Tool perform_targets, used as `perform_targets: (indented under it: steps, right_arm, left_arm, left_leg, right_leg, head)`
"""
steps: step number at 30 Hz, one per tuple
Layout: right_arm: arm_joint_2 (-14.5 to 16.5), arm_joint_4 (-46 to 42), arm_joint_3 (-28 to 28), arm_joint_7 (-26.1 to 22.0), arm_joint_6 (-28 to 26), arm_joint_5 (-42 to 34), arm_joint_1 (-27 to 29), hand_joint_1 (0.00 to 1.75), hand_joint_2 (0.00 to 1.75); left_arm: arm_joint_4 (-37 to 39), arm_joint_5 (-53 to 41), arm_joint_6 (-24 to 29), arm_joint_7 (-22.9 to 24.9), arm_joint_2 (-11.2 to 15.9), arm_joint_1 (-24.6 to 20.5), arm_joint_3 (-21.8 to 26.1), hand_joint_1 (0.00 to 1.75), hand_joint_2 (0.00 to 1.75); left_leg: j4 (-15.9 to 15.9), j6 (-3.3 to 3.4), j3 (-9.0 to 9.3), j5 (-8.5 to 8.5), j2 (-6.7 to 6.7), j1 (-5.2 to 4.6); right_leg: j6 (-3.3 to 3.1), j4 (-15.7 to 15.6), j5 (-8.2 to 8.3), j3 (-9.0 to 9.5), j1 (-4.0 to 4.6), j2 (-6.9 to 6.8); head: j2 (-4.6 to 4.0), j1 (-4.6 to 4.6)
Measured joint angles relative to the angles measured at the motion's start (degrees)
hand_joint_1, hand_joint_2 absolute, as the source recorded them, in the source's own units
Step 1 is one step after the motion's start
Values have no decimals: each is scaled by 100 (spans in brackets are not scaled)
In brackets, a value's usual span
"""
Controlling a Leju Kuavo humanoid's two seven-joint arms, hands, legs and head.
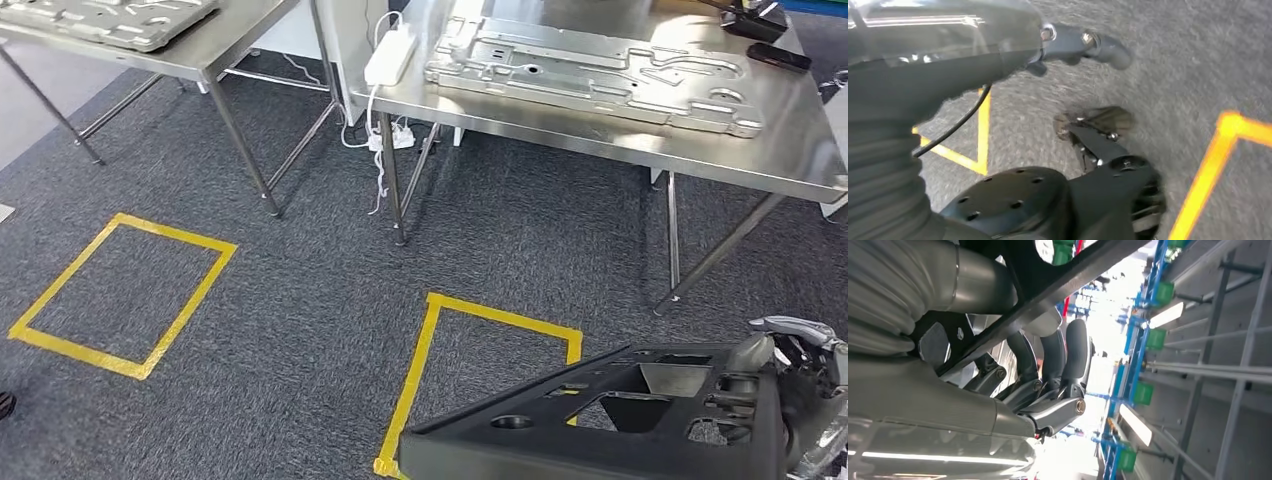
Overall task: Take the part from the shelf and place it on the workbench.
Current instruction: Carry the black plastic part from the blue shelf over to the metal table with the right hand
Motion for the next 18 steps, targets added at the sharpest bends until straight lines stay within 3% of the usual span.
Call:
perform_targets:
  steps: [1,2,3,4,6,8,11,13,15,17,18]
  right_arm:
    - [9,0,-9,-18,21,-26,-28,175,175]
    - [16,0,-11,-35,34,-48,-62,175,175]
    - [22,0,-13,-48,42,-64,-97,175,175]
    - [25,0,-14,-58,47,-74,-129,175,175]
    - [29,1,-17,-75,61,-100,-184,175,175]
    - [32,7,-15,-97,76,-146,-258,175,175]
    - [33,38,-10,-131,42,-213,-377,175,175]
    - [33,77,-5,-181,-18,-279,-467,175,175]
    - [35,130,0,-243,-72,-343,-568,175,175]
    - [43,186,3,-291,-124,-379,-615,175,175]
    - [51,208,5,-311,-147,-387,-610,175,175]
  left_arm:
    - [0,13,-1,-53,0,4,3,0,175]
    - [-1,25,2,-96,1,2,7,0,175]
    - [-1,34,3,-128,2,-2,11,0,175]
    - [-1,41,4,-148,3,-7,16,0,175]
    - [-1,61,14,-183,7,-13,35,0,175]
    - [-1,97,40,-238,10,-15,69,0,175]
    - [-4,159,69,-337,17,-36,132,0,175]
    - [-9,195,84,-381,36,-62,166,0,175]
    - [-15,216,108,-398,65,-69,216,0,175]
    - [-20,228,124,-398,94,-60,269,0,175]
    - [-21,232,124,-398,106,-58,286,0,175]
  left_leg:
    - [311,1,-169,-82,-35,-8]
    - [416,7,-249,-40,-49,-12]
    - [278,16,-221,118,-61,-14]
    - [-62,30,-96,349,-104,-11]
    - [-835,61,203,720,-342,-3]
    - [-1160,95,323,807,-484,-13]
    - [-1192,172,332,820,-348,-35]
    - [-1230,237,339,848,-226,-12]
    - [-1249,275,340,853,-75,-1]
    - [-1247,285,340,835,93,-4]
    - [-1247,283,347,823,173,-3]
  right_leg:
    - [-7,1,-3,9,3,73]
    - [-8,3,-6,20,5,152]
    - [-6,4,-9,37,4,235]
    - [-1,6,-14,55,0,314]
    - [31,15,-28,72,3,456]
    - [91,17,-24,50,1,573]
    - [182,-16,8,12,-19,685]
    - [218,110,-69,-74,11,456]
    - [237,670,-371,-363,28,106]
    - [254,1406,-661,-743,12,-15]
    - [262,1581,-674,-837,5,-34]
  head:
    - [0,-23]
    - [0,-40]
    - [0,-50]
    - [0,-62]
    - [0,-79]
    - [0,-79]
    - [0,-73]
    - [0,-42]
    - [0,32]
    - [0,92]
    - [0,109]
